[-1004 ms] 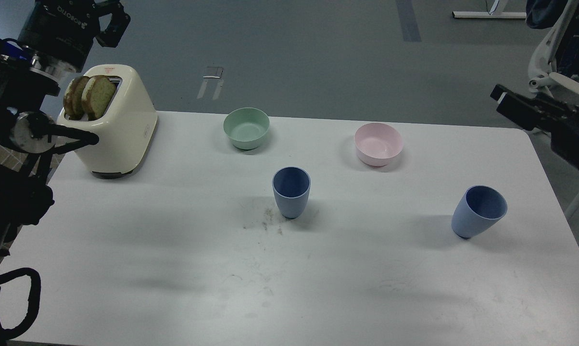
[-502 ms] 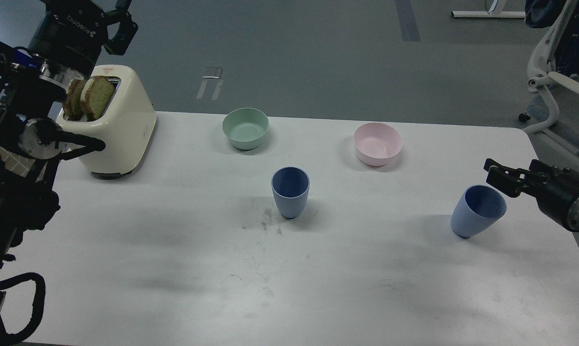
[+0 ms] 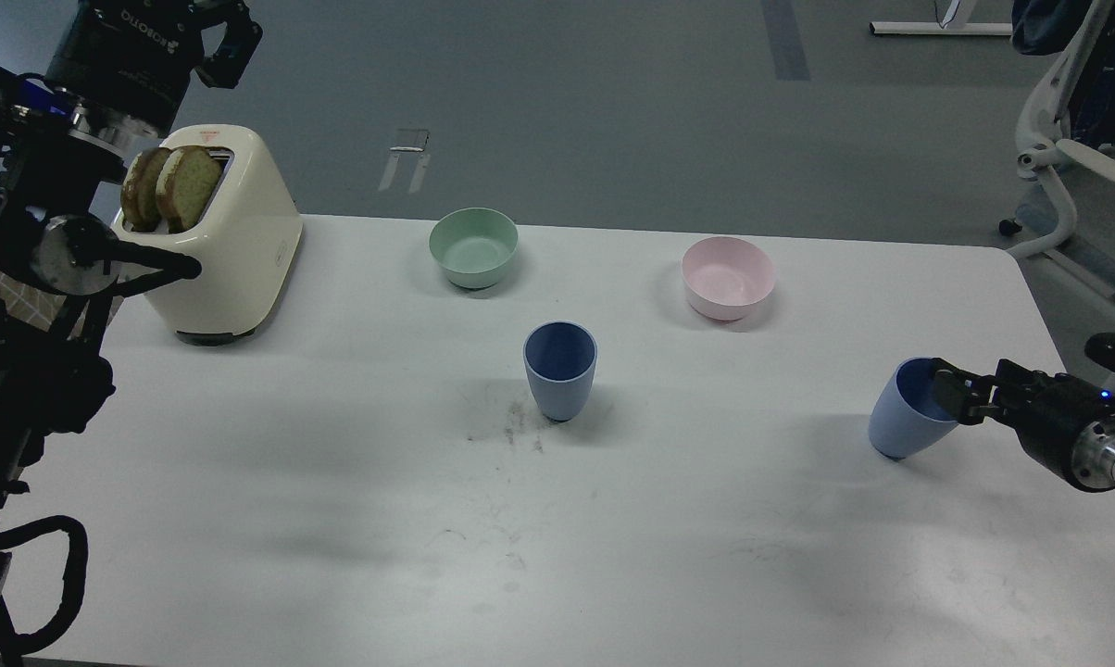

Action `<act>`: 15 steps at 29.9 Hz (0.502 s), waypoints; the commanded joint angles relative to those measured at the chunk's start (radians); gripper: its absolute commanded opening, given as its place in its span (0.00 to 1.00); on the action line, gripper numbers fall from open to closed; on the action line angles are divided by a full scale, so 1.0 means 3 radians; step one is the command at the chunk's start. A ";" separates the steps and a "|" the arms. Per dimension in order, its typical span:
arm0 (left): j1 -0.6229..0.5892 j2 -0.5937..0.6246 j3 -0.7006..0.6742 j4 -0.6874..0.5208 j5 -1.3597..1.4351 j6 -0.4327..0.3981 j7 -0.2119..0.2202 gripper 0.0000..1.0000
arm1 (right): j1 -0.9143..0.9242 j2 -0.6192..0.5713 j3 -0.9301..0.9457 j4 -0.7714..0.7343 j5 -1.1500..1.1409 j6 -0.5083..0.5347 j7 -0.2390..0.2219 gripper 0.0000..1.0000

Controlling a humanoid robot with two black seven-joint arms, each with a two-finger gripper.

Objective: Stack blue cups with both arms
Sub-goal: 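Reach the right hand to the other blue cup and grasp it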

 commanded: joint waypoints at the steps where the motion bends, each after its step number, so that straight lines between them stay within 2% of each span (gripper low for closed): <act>1: 0.0014 -0.0006 0.0008 0.0000 0.0000 0.0005 0.0000 0.98 | -0.0018 -0.0002 -0.0002 -0.0005 0.0005 -0.0001 -0.0005 0.60; 4: 0.0009 -0.0006 0.0008 0.0000 0.0000 0.0005 0.0000 0.98 | -0.0023 -0.0002 -0.0002 -0.0005 0.0000 -0.0001 -0.0005 0.59; 9: -0.0001 -0.0006 0.0008 0.0000 -0.0005 0.0015 0.0000 0.98 | -0.0018 -0.0002 -0.0002 -0.0010 0.0000 -0.0001 -0.0016 0.52; 11: -0.0026 -0.0012 0.0002 0.0000 -0.0005 0.0046 -0.0005 0.98 | -0.0018 -0.0002 -0.0007 -0.0010 0.0000 -0.0001 -0.0082 0.44; 15: -0.0078 -0.0001 -0.0003 0.0000 -0.0005 0.0041 -0.0005 0.98 | -0.0013 -0.0002 -0.0084 -0.0015 0.0000 -0.0001 -0.0123 0.42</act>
